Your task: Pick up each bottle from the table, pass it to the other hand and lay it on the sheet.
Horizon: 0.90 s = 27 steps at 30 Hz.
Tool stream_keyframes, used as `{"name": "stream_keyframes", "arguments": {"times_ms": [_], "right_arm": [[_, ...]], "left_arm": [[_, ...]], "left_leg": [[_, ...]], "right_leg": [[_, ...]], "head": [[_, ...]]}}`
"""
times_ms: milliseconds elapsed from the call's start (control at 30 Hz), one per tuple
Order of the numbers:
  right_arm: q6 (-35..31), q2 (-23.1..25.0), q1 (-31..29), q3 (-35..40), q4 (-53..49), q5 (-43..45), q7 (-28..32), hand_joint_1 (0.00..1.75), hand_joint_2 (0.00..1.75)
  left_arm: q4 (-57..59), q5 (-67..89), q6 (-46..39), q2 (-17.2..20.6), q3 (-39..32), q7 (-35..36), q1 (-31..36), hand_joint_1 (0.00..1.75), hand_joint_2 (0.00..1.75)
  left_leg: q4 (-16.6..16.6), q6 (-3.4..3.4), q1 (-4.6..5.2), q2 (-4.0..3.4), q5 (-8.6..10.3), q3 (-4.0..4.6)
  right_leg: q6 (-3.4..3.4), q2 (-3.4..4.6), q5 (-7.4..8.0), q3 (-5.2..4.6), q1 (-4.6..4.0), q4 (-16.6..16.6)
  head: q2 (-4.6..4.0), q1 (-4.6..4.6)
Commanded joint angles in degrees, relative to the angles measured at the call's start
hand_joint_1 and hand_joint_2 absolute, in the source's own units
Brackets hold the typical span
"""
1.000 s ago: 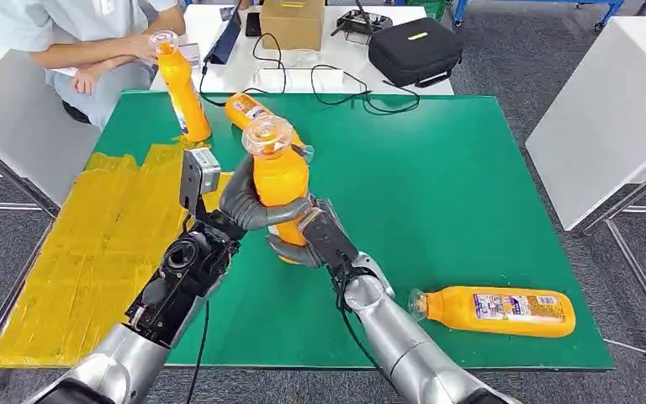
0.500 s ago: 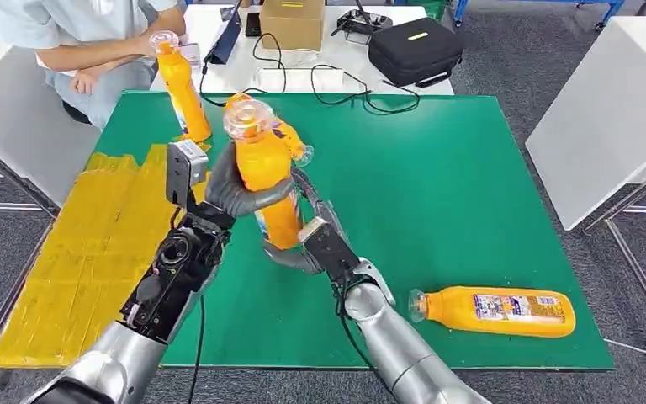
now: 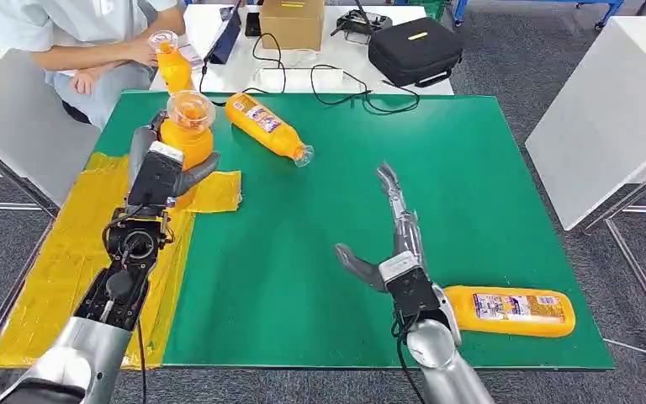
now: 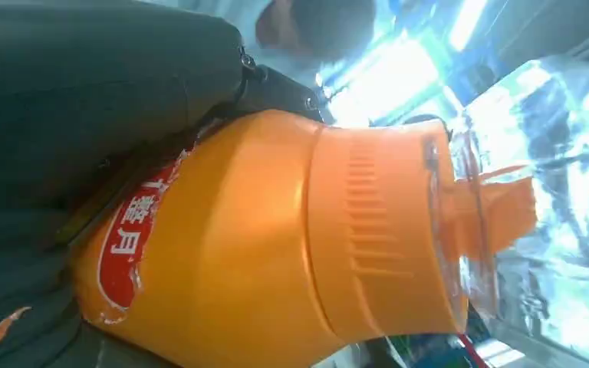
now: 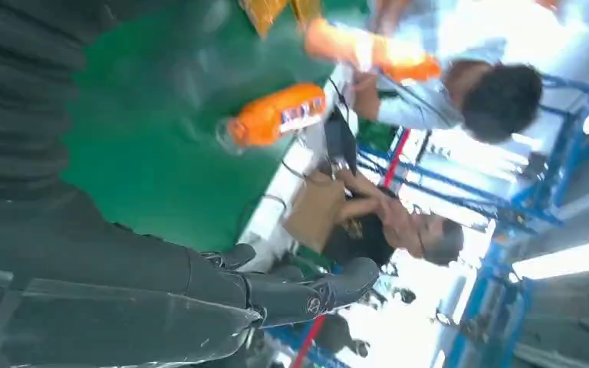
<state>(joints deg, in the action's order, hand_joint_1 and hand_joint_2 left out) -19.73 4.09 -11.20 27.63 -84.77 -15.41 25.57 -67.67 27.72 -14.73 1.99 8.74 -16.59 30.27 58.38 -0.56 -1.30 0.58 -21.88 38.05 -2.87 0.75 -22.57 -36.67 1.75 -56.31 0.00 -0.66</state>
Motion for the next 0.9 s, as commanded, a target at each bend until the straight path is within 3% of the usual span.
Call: {"name": "stream_keyframes", "arguments": {"times_ms": [33,100,333,467,700,900], "right_arm": [[0.12,-6.89,8.35,-6.55,-11.14,3.74,-1.47,0.0,1.75],[0.56,-7.91,9.47,-7.85,-11.75,4.89,-0.45,0.0,1.75],[1.59,-8.39,9.86,-10.09,-12.22,2.97,0.11,0.0,1.75],[1.72,-8.39,9.73,-9.99,-12.15,2.53,-0.06,0.0,1.75],[4.3,-10.32,8.15,-11.02,-11.54,-2.29,-3.13,0.0,1.75],[4.26,-10.62,9.21,-11.45,-11.79,-3.65,-3.21,0.0,1.75]], "left_arm": [[20.88,26.9,-7.69,5.45,4.58,5.74,9.43,1.75,1.75],[26.78,27.75,-5.72,5.74,4.67,4.16,11.42,1.75,1.75],[44.13,44.19,-7.32,7.44,12.11,11.19,18.86,1.75,1.75],[44.76,45.26,-6.77,7.48,12.76,11.65,19.09,1.75,1.75],[51.78,49.95,4.72,9.9,14.0,15.72,21.39,1.75,1.75],[52.16,49.61,5.02,10.57,13.13,15.91,20.65,1.75,1.75]], "left_leg": [[-0.05,-0.04,-0.01,0.26,-0.03,-0.18],[-0.05,-0.05,0.02,0.16,-0.05,-0.23],[0.01,-0.04,0.0,0.13,-0.11,-0.29],[0.0,-0.04,0.0,-0.04,-0.14,-0.28],[0.04,-0.03,-0.01,-0.18,-0.12,-0.16],[0.04,-0.06,-0.03,-0.1,-0.24,-0.41]], "right_leg": [[0.11,-0.33,-0.13,0.27,-0.04,0.04],[0.1,-0.22,-0.12,0.28,-0.01,0.03],[0.17,-0.24,-0.16,0.34,-0.05,-0.02],[0.18,-0.06,-0.11,0.27,-0.05,-0.01],[0.14,0.09,-0.04,0.14,-0.05,-0.03],[0.24,-0.05,-0.2,0.41,-0.1,-0.03]], "head": [[0.0,0.04],[0.0,0.02],[0.0,0.02],[0.0,0.02],[0.0,0.04],[0.0,0.02]]}}
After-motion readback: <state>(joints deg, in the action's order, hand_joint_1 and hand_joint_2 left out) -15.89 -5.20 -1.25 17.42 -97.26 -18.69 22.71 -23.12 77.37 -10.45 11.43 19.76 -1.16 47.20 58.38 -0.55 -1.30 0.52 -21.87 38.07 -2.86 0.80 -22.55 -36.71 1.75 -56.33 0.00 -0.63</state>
